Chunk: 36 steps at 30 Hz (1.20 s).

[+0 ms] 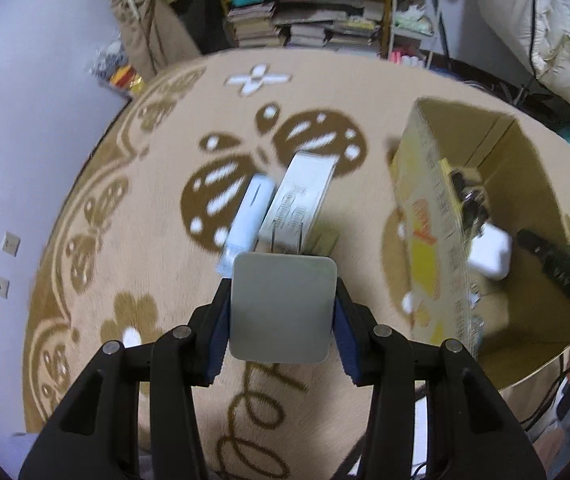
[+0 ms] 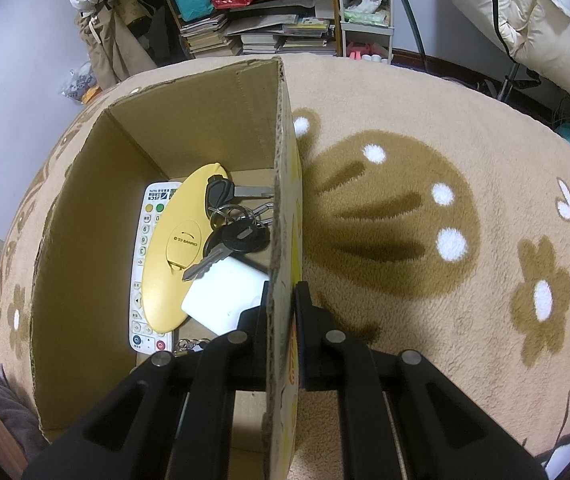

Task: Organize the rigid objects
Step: 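Carry the white charger into the box and open the left gripper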

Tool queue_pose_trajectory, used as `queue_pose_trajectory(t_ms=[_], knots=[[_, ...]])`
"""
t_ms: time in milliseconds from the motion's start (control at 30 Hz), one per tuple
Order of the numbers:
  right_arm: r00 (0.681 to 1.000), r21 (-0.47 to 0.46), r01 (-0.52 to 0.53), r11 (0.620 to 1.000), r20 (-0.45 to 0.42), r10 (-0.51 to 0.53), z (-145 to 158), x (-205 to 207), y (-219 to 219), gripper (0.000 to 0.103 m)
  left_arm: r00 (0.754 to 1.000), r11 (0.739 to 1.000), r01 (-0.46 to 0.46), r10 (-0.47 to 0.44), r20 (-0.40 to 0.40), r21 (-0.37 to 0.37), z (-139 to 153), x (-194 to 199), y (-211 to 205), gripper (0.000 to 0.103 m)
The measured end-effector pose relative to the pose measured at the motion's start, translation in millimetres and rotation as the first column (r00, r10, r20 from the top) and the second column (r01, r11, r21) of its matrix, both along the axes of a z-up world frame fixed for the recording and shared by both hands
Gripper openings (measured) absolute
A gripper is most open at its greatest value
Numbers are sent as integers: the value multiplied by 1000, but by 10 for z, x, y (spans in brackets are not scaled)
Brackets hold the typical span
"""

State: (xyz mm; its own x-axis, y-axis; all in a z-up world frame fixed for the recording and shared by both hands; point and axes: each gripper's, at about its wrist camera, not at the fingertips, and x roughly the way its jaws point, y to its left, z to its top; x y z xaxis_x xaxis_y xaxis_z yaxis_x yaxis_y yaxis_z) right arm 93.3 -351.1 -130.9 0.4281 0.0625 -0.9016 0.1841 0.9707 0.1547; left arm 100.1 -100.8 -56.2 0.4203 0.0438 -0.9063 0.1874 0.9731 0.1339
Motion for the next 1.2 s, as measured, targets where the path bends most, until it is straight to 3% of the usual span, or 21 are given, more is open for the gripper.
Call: queue_pose_trajectory(t_ms=[233, 600, 867, 1200], knots=[[1000, -2, -2, 1000, -1, 2, -3, 0, -1, 10, 996, 997, 72, -71, 56, -21, 324, 67, -431, 45], [1000, -1, -1, 1000, -1, 1, -5, -2, -1, 10, 980, 983, 183, -180, 88, -22, 529, 171, -1108, 45], [1000, 0, 0, 1000, -1, 0, -8, -3, 5, 10, 973, 974, 222, -218, 71, -47, 438, 326, -1482, 45], [1000, 7, 2, 1000, -1, -2, -24, 19, 30, 10, 977, 973, 214, -214, 11, -85, 48, 385, -1609, 45]])
